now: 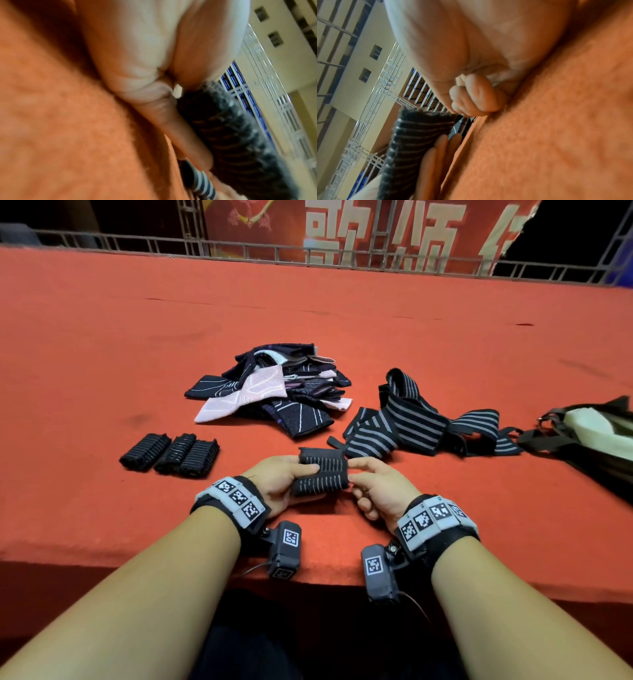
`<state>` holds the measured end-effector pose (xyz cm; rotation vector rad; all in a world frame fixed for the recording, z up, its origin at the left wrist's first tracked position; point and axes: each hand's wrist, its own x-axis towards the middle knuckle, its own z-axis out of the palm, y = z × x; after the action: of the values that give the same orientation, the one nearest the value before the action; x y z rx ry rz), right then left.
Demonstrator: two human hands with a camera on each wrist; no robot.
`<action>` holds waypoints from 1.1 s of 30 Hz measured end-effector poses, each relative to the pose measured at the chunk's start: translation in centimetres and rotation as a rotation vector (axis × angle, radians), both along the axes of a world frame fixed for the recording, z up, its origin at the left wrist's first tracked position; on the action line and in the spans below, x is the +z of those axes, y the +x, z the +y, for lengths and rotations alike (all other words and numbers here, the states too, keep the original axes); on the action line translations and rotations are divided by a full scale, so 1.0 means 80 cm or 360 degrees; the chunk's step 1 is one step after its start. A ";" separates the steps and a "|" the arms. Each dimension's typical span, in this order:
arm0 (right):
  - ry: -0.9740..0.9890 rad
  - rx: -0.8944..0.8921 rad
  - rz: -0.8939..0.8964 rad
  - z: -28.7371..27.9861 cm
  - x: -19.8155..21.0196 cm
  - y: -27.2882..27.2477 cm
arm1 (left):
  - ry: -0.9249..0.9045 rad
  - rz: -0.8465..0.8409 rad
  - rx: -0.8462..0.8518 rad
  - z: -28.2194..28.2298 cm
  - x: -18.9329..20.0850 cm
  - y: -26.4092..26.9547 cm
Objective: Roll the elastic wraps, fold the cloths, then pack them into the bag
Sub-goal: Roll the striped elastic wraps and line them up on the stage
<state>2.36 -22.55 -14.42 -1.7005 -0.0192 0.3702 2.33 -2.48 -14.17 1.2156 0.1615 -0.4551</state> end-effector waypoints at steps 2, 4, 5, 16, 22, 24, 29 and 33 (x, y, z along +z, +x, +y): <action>0.0007 0.0069 -0.0123 -0.005 -0.005 -0.003 | -0.0119 0.0039 0.0158 0.001 0.000 0.001; -0.0018 0.0209 -0.0253 -0.006 -0.005 -0.011 | -0.0197 0.0058 0.0234 0.001 0.001 0.002; -0.0027 0.0266 -0.0282 -0.005 -0.006 -0.014 | -0.0201 0.0057 0.0239 -0.001 0.002 0.001; -0.0160 0.0033 -0.0170 0.010 -0.006 -0.010 | -0.0011 -0.0063 -0.0017 -0.003 0.007 -0.017; -0.0341 -0.0099 -0.0163 0.015 -0.009 -0.004 | -0.0095 0.0071 0.0001 0.001 0.010 -0.015; -0.0422 -0.0107 -0.0177 0.017 -0.007 -0.004 | -0.0144 0.0136 0.0037 0.002 0.009 -0.011; -0.0462 -0.0099 -0.0237 0.019 -0.008 -0.001 | 0.0042 -0.0081 -0.0040 -0.008 0.005 -0.014; -0.0486 -0.0116 -0.0221 0.020 -0.009 0.000 | 0.0191 -0.0194 -0.0082 -0.013 0.000 -0.010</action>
<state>2.33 -20.94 -15.15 -2.0209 -0.0024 0.2065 1.51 -3.51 -14.17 1.3636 0.0539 -0.4197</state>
